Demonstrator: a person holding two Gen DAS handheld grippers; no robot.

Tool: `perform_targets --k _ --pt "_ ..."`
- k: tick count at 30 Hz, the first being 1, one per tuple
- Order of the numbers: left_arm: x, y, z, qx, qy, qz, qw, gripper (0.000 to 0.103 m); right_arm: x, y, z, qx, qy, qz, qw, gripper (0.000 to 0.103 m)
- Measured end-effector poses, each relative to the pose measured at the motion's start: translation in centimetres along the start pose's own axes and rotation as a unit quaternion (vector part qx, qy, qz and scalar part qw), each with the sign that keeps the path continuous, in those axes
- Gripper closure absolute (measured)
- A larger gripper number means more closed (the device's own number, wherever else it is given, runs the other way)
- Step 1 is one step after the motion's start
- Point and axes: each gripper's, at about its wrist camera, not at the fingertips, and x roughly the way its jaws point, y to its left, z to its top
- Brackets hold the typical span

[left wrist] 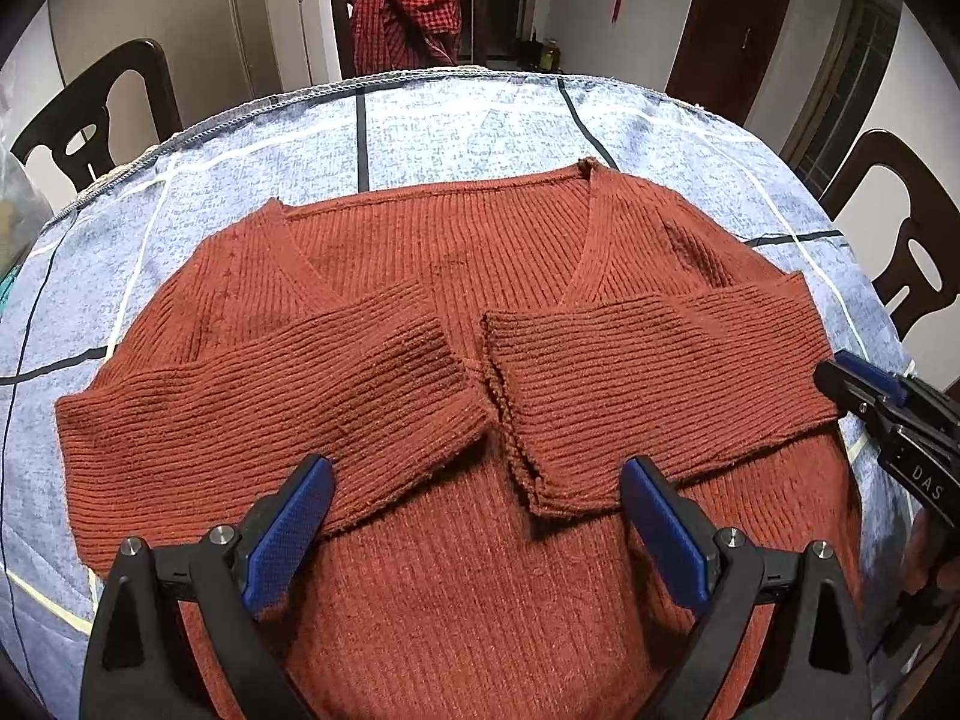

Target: Fold small clothes

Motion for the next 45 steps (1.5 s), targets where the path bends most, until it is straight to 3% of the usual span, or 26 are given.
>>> perform_targets --k 3,6,11,16,18,20,25,37,41,45 --pt "-0.3 0.1 -0.2 -0.001 -0.001 0.0 1.0 0.005 -0.6 1.0 0.0 -0.02 -0.009 -0.013 1.0 0.07" --pt "-0.4 0.1 -0.5 0.004 -0.002 0.003 1.0 0.005 -0.6 1.9 -0.4 -0.038 -0.003 0.0 0.999 0.07" --pt "-1.1 0.3 -1.8 0.021 0.003 0.022 0.9995 0.005 -0.3 0.8 -0.7 0.0 0.018 0.02 1.0 0.07" --pt "-3.2 2.6 -3.8 -0.016 -0.004 0.01 0.9998 0.005 -2.8 1.9 -1.5 -0.02 -0.004 0.018 1.0 0.069" --pt "-4.1 3.5 -5.0 -0.027 -0.007 0.014 0.9995 0.005 -3.8 2.4 -2.2 -0.024 -0.009 0.036 0.999 0.068" --pt "-4.9 4.5 -6.2 -0.038 -0.009 0.016 0.9991 0.005 -4.6 2.8 -3.2 -0.025 -0.01 0.053 0.998 0.06" --pt "-7.2 5.9 -9.2 -0.041 -0.021 0.041 0.9981 0.005 -5.8 3.2 -5.5 -0.019 -0.003 0.063 0.998 0.06" --pt "-10.2 7.7 -16.2 -0.071 -0.027 0.039 0.9964 0.005 -8.3 4.4 -10.8 -0.023 0.005 0.077 0.997 0.06" --pt "-10.3 7.8 -17.9 -0.088 -0.018 0.014 0.9959 0.006 -8.9 5.1 -12.0 -0.032 0.002 0.082 0.996 0.06" --pt "-10.6 7.1 -18.7 -0.068 -0.02 0.032 0.997 0.005 -9.0 5.4 -12.8 -0.026 0.003 0.082 0.996 0.06"
